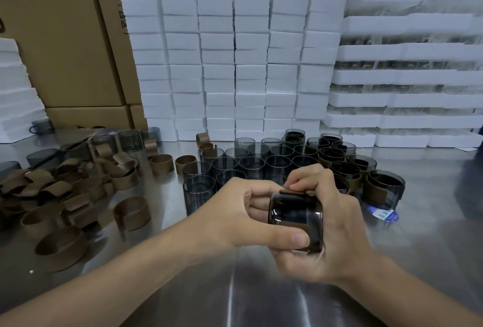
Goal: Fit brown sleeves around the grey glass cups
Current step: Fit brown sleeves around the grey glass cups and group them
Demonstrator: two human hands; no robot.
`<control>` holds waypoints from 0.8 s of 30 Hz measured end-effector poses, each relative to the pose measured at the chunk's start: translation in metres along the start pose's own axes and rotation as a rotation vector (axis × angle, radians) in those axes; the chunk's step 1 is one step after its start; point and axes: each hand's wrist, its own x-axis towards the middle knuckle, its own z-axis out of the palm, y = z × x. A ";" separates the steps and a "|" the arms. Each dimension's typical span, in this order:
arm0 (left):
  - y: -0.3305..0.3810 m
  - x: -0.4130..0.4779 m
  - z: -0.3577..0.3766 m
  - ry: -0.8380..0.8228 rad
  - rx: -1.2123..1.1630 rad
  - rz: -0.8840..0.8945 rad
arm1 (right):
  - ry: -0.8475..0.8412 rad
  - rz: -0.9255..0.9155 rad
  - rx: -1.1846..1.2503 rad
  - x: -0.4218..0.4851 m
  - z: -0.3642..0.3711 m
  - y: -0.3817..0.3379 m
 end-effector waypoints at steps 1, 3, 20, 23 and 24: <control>0.001 -0.001 0.001 -0.009 0.011 0.006 | -0.003 -0.008 -0.008 0.000 0.000 -0.002; 0.003 -0.001 0.001 -0.010 0.023 0.015 | -0.008 -0.009 -0.017 0.001 -0.001 -0.004; 0.015 -0.008 -0.003 -0.111 0.300 0.077 | -0.122 0.078 0.205 0.002 -0.003 -0.013; 0.009 -0.004 -0.008 -0.095 0.374 0.058 | -0.259 0.164 0.150 0.004 -0.013 -0.013; 0.007 -0.003 -0.010 -0.101 0.386 0.036 | -0.342 0.192 0.100 0.007 -0.017 -0.014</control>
